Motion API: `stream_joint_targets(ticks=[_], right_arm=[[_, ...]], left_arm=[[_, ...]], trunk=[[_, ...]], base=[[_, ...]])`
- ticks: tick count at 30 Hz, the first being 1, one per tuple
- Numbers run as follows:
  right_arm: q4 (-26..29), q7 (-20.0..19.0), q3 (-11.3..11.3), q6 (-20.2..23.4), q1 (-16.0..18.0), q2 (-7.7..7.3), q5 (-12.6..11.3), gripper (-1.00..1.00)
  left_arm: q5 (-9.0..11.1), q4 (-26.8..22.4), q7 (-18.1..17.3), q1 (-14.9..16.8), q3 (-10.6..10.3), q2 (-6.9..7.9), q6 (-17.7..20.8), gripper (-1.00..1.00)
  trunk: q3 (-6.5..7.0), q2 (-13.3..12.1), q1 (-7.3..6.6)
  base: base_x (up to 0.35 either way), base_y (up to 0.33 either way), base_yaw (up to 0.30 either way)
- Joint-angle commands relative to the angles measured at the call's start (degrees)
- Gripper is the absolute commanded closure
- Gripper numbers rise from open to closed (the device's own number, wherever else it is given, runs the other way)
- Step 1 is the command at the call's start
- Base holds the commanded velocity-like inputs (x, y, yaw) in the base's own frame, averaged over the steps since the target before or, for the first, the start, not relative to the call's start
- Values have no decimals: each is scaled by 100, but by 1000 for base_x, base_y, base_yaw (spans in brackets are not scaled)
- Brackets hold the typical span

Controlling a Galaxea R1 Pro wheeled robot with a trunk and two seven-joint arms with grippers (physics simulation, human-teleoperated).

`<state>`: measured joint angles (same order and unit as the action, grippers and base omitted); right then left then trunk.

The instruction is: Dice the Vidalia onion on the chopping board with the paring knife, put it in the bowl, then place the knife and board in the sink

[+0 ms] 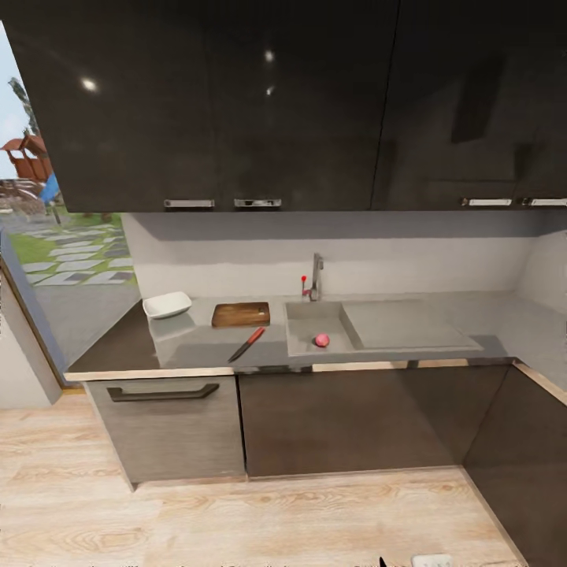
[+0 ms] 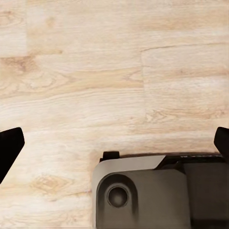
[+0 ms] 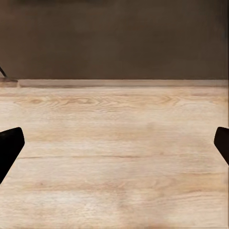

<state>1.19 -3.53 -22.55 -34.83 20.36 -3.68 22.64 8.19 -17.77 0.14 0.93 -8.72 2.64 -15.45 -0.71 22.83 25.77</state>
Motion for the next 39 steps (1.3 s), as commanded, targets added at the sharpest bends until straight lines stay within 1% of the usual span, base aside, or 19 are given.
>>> stream_joint_targets(ticks=[1,8,14,16,18,20,22,23,24,26,27,29,31,32,34,35,37,39], right_arm=[[-4,7,-48,-16,3,-2,13,-100],[-7,277,-48,-8,3,6,13,-100],[-7,306,-47,-7,3,7,13,-100],[-7,308,-47,-7,3,7,13,-100],[-7,309,-47,-4,3,7,13,-100],[-6,312,-47,-5,3,7,13,-100],[-6,316,-47,-2,3,7,13,-100],[-8,317,-47,0,3,7,13,-100],[-8,317,-47,1,3,7,13,-100],[-6,318,-47,2,3,7,13,-100],[-7,318,-47,2,3,7,13,-100],[-11,318,-47,2,3,7,13,-100],[-11,318,-47,2,3,7,13,-100],[-12,318,-47,2,3,10,13,-100],[-13,318,-47,2,3,18,13,-100],[-13,318,-47,2,3,21,13,-100],[-13,318,-47,2,3,23,13,-100],[-13,318,-47,2,3,24,13,-100]], left_arm=[[60,11,-2,4,-52,3,-20,-100],[60,25,0,4,-59,-8,-20,-100],[60,12,-3,4,-50,-12,-15,-100],[58,-8,-3,4,-42,-28,-7,-100],[54,-84,22,4,-37,-75,22,-100],[53,-217,129,4,-35,-120,62,-100],[52,-577,464,5,-34,-177,252,-100],[46,-1088,765,10,-33,-269,715,-100],[46,-1244,817,10,-33,-288,879,-100],[41,-1936,942,11,-33,-334,1615,-100],[39,-2120,958,12,-33,-341,1810,-100],[19,-2865,998,12,-33,-368,2548,-100],[0,-3236,1007,12,-33,-393,2879,-100],[-37,-3941,1016,12,-35,-462,3454,-100],[-62,-4553,1020,12,-39,-522,3950,-100],[-76,-4956,1022,12,-40,-570,4305,-100],[-100,-5460,1022,12,-48,-645,4720,-100],[-134,-5875,1023,12,-62,-710,5031,-100]], trunk=[[-8,9,1],[-8,9,1],[-8,9,1],[-8,9,1],[-8,9,1],[-8,9,1],[-8,9,1],[-8,9,1],[-8,9,1],[-8,9,1],[-8,9,1],[-8,9,1],[-8,9,1],[-8,9,1],[-8,9,1],[-8,9,1],[-8,9,1],[-8,9,1]], base=[[-220,-55,0],[-285,-39,0],[-236,-58,0],[-56,-56,0],[-23,-23,0],[-10,-10,0],[-5,-5,0],[-2,-2,0],[-1,-1,0],[0,0,0],[0,0,0],[0,0,0],[0,0,0],[0,0,0],[0,0,0],[0,0,0],[0,0,0],[0,0,0]])
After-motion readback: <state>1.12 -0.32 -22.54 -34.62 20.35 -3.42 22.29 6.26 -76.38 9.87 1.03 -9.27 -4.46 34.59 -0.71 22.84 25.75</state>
